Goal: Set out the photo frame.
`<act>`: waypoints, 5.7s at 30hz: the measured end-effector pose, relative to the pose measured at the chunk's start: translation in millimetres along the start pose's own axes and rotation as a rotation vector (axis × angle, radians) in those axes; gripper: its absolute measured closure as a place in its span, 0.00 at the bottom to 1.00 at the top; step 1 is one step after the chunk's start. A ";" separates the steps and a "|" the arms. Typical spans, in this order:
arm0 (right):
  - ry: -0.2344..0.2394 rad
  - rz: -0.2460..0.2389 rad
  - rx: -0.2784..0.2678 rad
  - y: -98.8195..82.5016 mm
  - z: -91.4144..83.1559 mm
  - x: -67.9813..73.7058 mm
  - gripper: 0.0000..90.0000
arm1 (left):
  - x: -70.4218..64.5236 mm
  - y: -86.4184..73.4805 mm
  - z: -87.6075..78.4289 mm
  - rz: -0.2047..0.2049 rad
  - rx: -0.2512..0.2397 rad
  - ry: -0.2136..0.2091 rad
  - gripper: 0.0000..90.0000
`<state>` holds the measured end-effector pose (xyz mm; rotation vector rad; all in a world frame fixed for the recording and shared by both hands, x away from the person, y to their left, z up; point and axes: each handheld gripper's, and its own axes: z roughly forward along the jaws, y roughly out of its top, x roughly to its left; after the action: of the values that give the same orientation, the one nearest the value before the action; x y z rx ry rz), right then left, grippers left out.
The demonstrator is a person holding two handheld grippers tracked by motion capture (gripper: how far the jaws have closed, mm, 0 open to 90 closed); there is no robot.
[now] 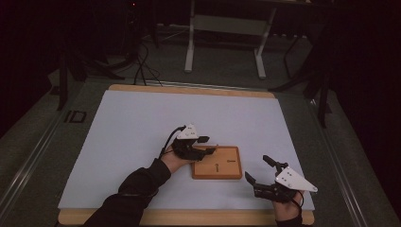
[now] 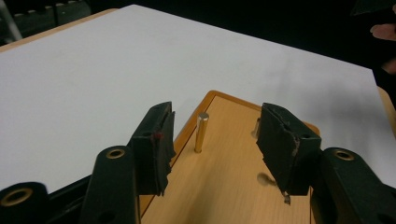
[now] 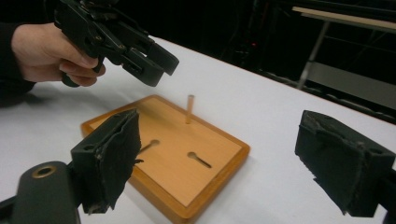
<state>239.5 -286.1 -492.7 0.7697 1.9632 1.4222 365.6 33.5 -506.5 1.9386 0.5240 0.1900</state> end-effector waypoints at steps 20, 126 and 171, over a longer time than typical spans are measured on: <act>0.064 0.075 0.005 -0.8 5.3 1.7 0.14 | 8.6 -3.5 33.9 0.035 0.073 -0.014 0.73; -0.090 -1.257 0.375 -47.3 56.0 55.6 0.74 | 41.1 14.2 50.1 -0.026 0.213 -0.198 0.93; 0.206 -1.009 0.455 26.4 65.9 13.0 0.76 | 44.1 -0.5 -48.0 0.004 0.082 -0.046 0.24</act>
<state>282.9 -228.8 -485.8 -0.2486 2.3245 0.4623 387.3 93.0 -491.5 2.0188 0.5043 0.1282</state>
